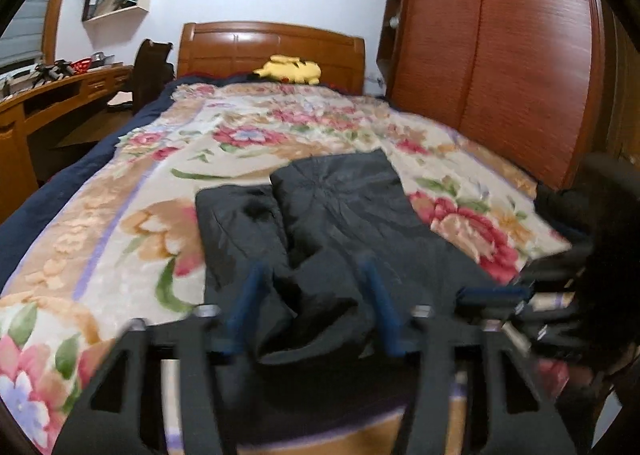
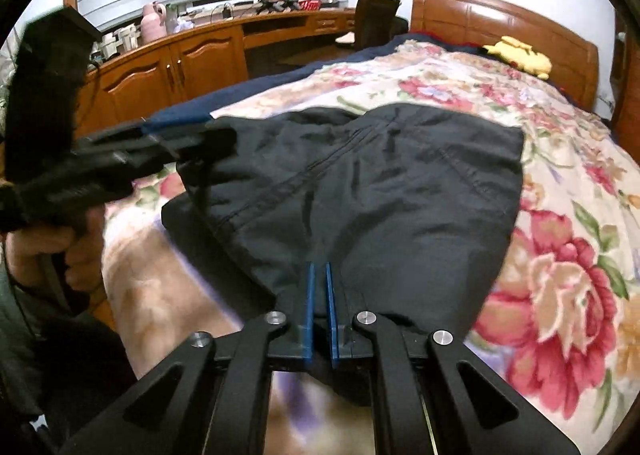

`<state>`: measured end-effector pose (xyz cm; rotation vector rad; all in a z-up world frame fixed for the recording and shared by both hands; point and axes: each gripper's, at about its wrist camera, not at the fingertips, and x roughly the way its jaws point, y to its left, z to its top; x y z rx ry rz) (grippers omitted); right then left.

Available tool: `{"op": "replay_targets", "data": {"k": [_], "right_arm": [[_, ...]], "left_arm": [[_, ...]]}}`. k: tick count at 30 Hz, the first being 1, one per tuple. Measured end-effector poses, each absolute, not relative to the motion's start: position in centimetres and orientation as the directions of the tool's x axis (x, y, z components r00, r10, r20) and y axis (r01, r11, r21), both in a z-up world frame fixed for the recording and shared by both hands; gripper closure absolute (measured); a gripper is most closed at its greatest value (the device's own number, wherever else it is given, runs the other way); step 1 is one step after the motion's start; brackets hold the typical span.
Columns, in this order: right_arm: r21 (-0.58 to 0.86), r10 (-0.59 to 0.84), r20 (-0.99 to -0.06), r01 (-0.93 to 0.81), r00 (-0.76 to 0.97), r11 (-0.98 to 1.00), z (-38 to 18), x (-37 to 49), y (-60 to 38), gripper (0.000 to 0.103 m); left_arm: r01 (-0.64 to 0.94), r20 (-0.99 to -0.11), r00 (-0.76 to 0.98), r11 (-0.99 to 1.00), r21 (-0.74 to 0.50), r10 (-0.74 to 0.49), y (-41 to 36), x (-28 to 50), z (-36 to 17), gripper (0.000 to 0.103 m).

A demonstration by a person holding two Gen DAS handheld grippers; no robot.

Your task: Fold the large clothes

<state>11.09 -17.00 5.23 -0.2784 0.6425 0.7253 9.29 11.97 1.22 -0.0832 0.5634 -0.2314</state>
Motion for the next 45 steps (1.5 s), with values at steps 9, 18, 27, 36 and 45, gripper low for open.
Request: {"op": "replay_targets", "data": {"k": [9,18,27,36,45], "right_arm": [[-0.075,0.448,-0.583,-0.595,0.677,0.8,5.9,11.4,-19.2,0.065],[-0.002,0.48,-0.59,-0.596,0.649,0.803,4.7,16.7,-17.3,0.06],[0.063,0.491,-0.673,-0.619,0.553,0.783,0.8,21.6,-14.5,0.06],[0.008,0.461,-0.664,-0.611,0.589,0.792,1.9,22.0,-15.2,0.053],[-0.038,0.408,-0.619,-0.545,0.671,0.838,3.6,23.8,-15.5,0.036]], "left_arm": [[0.197,-0.518,0.83,0.977,-0.075,-0.207,13.3,5.9,2.1,0.094],[0.096,-0.568,0.813,0.991,-0.092,-0.131,17.4,4.5,-0.5,0.094],[0.105,-0.574,0.809,0.992,-0.07,-0.126,16.5,4.8,-1.5,0.094],[0.056,-0.537,0.837,0.994,-0.097,-0.1,18.4,1.9,0.0,0.059],[0.038,-0.573,0.816,0.996,-0.077,-0.076,19.6,1.2,-1.7,0.027]]}}
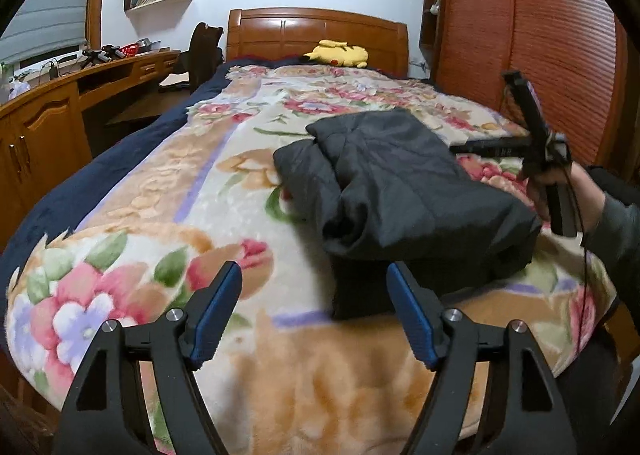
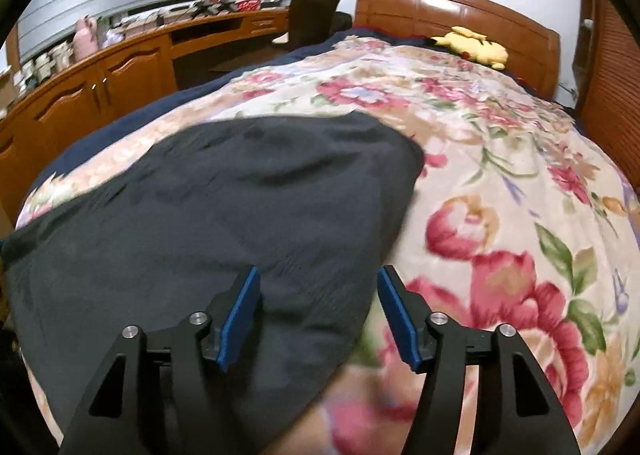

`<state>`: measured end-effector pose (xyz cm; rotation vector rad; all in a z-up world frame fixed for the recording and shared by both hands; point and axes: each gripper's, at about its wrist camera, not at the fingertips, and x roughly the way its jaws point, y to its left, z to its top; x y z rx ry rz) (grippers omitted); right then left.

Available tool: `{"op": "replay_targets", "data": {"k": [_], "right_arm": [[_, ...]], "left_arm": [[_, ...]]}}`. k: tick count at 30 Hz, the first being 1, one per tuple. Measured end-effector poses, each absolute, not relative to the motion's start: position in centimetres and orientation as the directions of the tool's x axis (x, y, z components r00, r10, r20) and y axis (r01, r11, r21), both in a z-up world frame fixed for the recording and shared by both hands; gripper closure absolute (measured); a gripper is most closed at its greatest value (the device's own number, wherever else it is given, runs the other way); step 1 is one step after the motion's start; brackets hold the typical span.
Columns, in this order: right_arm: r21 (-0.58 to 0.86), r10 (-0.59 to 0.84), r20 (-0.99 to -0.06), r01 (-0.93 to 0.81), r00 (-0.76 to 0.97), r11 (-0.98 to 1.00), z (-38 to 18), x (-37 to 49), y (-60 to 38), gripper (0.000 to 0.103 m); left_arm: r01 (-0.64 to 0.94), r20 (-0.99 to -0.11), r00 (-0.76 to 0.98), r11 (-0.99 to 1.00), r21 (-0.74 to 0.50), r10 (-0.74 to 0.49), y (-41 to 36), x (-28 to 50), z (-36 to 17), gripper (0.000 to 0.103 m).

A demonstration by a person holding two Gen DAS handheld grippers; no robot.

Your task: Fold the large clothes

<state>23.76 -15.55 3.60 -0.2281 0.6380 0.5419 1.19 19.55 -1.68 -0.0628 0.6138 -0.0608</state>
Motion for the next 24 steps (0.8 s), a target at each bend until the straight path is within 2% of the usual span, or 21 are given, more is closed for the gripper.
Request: {"op": "replay_targets", "data": {"k": [2,5,9,21,24], "right_arm": [[-0.042,0.401,-0.586,-0.521,0.704,0.852,4.0,23.8,-15.6,0.028],[-0.039,0.402,-0.573,-0.513,0.714,0.857,4.1,24.3,-15.3,0.021],[-0.06,0.37,-0.601,-0.502,0.709,0.863,3.3,25.8,-14.3,0.021],[0.012,0.388,-0.672,-0.515,0.63,0.857,2.6,31.5,-13.3,0.02],[0.04,0.386,-0.674,-0.491,0.63,0.87,2.1,33.1,-13.4,0.014]], "left_arm": [[0.033,-0.582,0.81,0.997,-0.076,-0.071,19.8,1.2,-2.0,0.027],[0.025,-0.598,0.799,0.997,-0.075,-0.065,20.2,1.5,-2.5,0.027],[0.025,-0.603,0.795,0.996,-0.083,-0.07,20.5,1.7,-2.7,0.027],[0.11,-0.627,0.76,0.984,-0.137,-0.172,19.4,3.8,-3.7,0.027],[0.127,-0.636,0.747,0.981,-0.15,-0.194,19.0,4.4,-4.1,0.031]]}}
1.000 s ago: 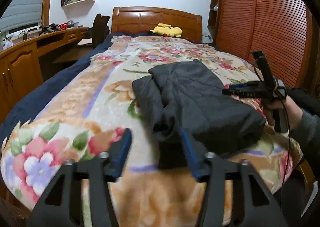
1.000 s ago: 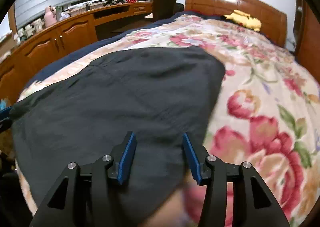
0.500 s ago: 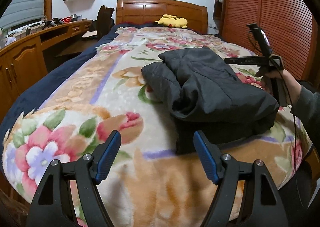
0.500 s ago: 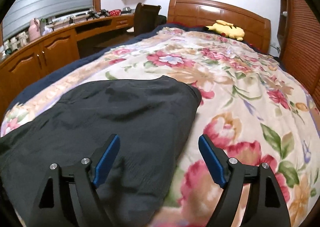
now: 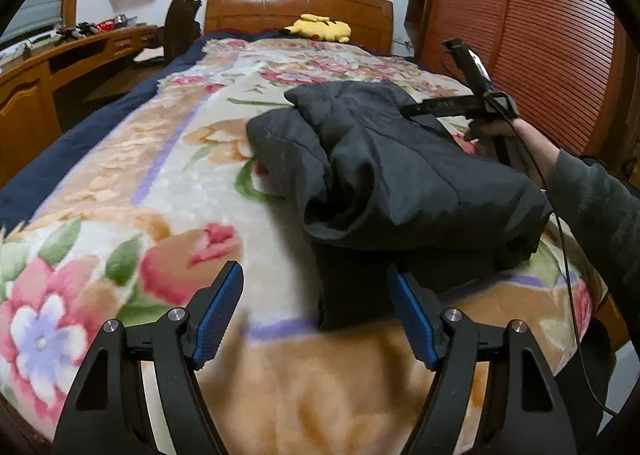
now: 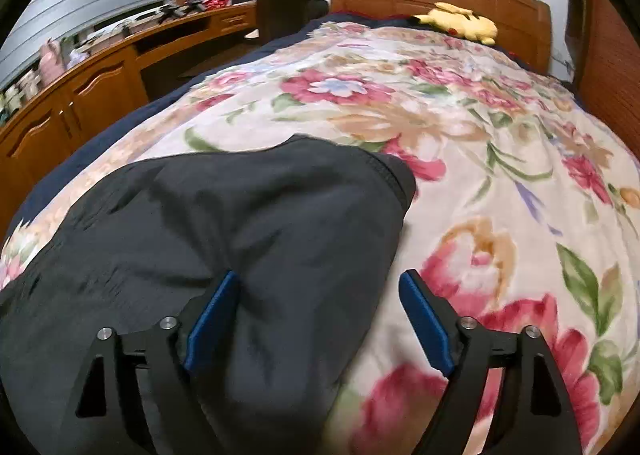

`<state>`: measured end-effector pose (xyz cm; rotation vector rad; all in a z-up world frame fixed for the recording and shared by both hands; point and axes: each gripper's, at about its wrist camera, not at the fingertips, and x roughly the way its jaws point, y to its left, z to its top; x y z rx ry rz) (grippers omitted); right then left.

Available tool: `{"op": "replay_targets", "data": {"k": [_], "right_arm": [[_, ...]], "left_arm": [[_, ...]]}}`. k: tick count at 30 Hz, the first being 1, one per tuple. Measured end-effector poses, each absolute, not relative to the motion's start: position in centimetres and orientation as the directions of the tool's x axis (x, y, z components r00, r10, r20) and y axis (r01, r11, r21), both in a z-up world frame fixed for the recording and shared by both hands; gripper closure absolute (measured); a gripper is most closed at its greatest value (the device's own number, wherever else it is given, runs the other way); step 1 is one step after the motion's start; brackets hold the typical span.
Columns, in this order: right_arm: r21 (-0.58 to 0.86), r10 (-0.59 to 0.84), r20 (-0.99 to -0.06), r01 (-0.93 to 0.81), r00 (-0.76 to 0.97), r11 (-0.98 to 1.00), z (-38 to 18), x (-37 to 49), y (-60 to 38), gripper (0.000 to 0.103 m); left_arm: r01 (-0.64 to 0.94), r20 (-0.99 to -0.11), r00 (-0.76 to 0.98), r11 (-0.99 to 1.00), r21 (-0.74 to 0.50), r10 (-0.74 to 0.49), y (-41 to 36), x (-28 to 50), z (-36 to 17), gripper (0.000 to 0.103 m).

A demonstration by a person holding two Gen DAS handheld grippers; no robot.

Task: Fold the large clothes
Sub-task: 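Grasp the jacket bundle with the left tool and lift it off the bed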

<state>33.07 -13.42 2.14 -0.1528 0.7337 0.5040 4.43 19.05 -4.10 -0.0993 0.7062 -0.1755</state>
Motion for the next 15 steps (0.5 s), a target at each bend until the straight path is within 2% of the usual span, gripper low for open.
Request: {"op": "replay_targets", "data": {"k": [2,6,7,9,10,11,12,15], "right_arm": [[0.054,0.381,-0.679,-0.475,0.627,0.878,1.7,34.1,-13.5,0.008],[0.129,0.409,-0.713,-0.467,0.57,0.875,0.4,35.8,-13.5,0.005],[0.159,0.426,-0.719,-0.466,0.55,0.87,0.1,36.2,-13.6,0.005],[0.21,0.459,-0.727,-0.47,0.512,0.857,-0.4,36.8,-13.8,0.005],[0.24,0.482,-0.731,-0.479,0.484,0.845,-0.7,37.0,-13.8,0.011],[0.283,0.522,-0.726,-0.497,0.448,0.82,-1.0,37.1,-13.8,0.033],[0.318,0.565,-0.709,-0.523,0.422,0.791,-1.0,36.8,-13.7,0.045],[0.202,0.512,-0.71,-0.556,0.484,0.806,0.1,35.0,-12.8,0.061]], "left_arm": [[0.158,-0.639,0.735,0.974,-0.161,-0.225,18.6,4.7,-4.4,0.051],[0.17,-0.639,0.727,0.967,-0.189,-0.253,18.6,4.9,-4.5,0.056],[0.173,-0.639,0.722,0.964,-0.204,-0.265,18.7,5.0,-4.6,0.059],[0.199,-0.638,0.7,0.946,-0.257,-0.321,18.8,5.3,-4.9,0.073],[0.21,-0.641,0.689,0.94,-0.27,-0.339,18.6,5.4,-5.0,0.087],[0.217,-0.642,0.69,0.942,-0.257,-0.334,18.4,5.4,-5.0,0.09],[0.22,-0.642,0.697,0.948,-0.231,-0.318,18.1,5.2,-4.8,0.091],[0.219,-0.622,0.715,0.947,-0.235,-0.32,18.4,4.7,-3.9,0.093]]}}
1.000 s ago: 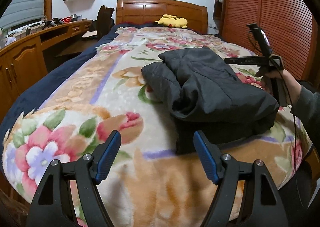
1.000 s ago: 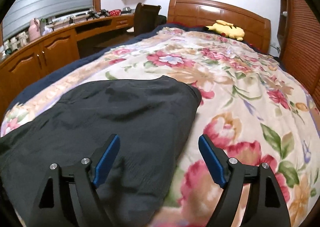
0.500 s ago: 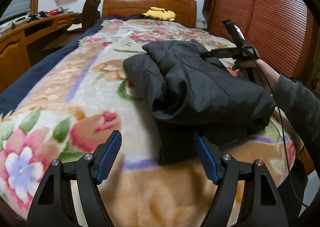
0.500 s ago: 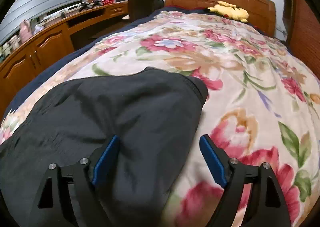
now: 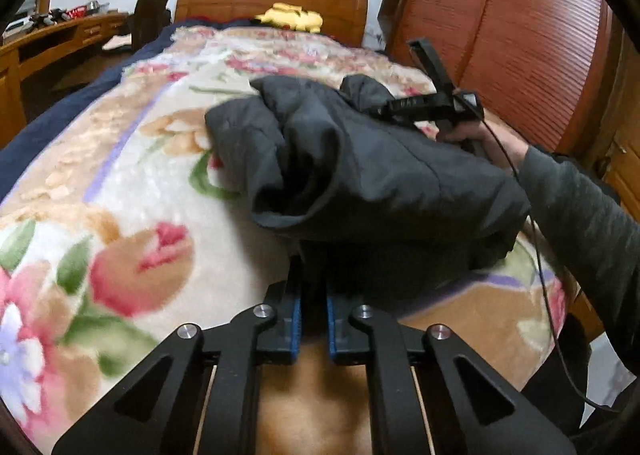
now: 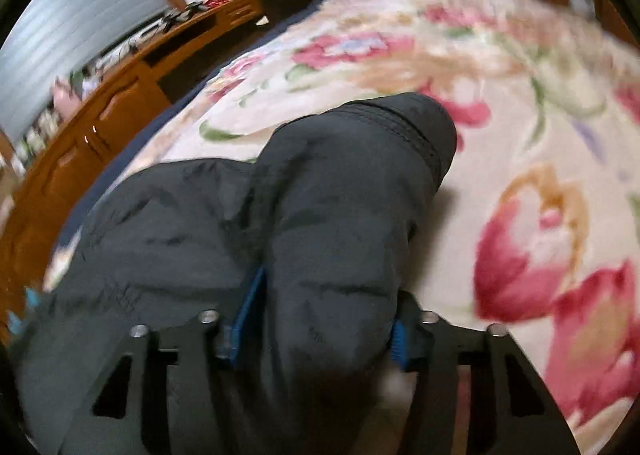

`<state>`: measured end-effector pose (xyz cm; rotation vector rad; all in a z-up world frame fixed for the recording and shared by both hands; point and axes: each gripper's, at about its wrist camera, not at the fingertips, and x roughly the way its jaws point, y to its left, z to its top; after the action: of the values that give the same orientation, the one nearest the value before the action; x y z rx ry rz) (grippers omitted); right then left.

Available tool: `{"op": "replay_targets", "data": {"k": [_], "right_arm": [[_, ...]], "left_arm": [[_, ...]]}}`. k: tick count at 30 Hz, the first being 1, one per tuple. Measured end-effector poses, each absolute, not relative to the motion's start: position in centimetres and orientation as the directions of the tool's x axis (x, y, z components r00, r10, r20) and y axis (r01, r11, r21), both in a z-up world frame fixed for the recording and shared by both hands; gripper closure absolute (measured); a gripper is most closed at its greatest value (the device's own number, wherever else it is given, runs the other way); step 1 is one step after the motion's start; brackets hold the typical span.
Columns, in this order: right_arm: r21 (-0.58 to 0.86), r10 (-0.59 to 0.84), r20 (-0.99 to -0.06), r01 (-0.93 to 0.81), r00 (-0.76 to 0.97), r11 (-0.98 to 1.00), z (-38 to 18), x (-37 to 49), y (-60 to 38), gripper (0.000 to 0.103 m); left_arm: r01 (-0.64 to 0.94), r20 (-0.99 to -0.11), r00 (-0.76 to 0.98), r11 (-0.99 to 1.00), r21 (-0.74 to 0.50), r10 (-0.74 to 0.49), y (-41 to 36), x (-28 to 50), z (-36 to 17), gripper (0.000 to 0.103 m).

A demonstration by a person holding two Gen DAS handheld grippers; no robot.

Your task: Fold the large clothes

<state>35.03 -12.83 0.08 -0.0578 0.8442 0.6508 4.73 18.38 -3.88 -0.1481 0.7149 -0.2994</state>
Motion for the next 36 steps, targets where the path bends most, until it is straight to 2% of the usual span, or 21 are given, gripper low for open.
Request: {"op": "replay_targets", "data": {"k": [2,5,10,17,22,27,33,36], "right_arm": [[0.168,0.492,-0.703,-0.552,0.514,0.817,1.1,34.3,-12.6,0.07],[0.106,0.462,-0.676,-0.545,0.574,0.832,2.8,32.5,-11.9,0.074],[-0.011,0.437,-0.637,-0.575,0.635,0.818,4.9,28.9,-8.2,0.076],[-0.034,0.51,-0.614,-0.666,0.602,0.745,6.4,25.2,0.2,0.079],[-0.034,0.574,-0.613,-0.744,0.543,0.668,6.2,23.1,9.3,0.079],[-0.07,0.622,-0.593,-0.803,0.511,0.592,6.3,21.2,17.8,0.08],[-0.057,0.665,-0.569,-0.83,0.483,0.555,6.4,20.9,25.4,0.08],[-0.103,0.643,-0.588,-0.834,0.491,0.542,4.9,21.0,27.3,0.079]], "left_arm": [[0.208,-0.6,0.734,0.946,-0.248,-0.318,19.2,4.3,-3.2,0.095],[0.184,-0.582,0.761,0.956,-0.23,-0.286,20.4,3.6,-2.4,0.095],[0.117,-0.564,0.797,0.971,-0.209,-0.217,24.3,2.4,-1.5,0.095],[-0.02,-0.545,0.836,0.99,-0.139,-0.059,32.1,-0.2,-0.1,0.095],[-0.175,-0.542,0.833,0.982,-0.064,0.114,38.0,-3.6,-0.3,0.095],[-0.309,-0.542,0.809,0.949,-0.061,0.229,43.8,-6.3,-1.1,0.096],[-0.434,-0.539,0.771,0.899,-0.054,0.339,47.3,-8.7,-2.2,0.096],[-0.444,-0.559,0.76,0.893,-0.073,0.332,48.0,-9.1,-3.4,0.096]]}}
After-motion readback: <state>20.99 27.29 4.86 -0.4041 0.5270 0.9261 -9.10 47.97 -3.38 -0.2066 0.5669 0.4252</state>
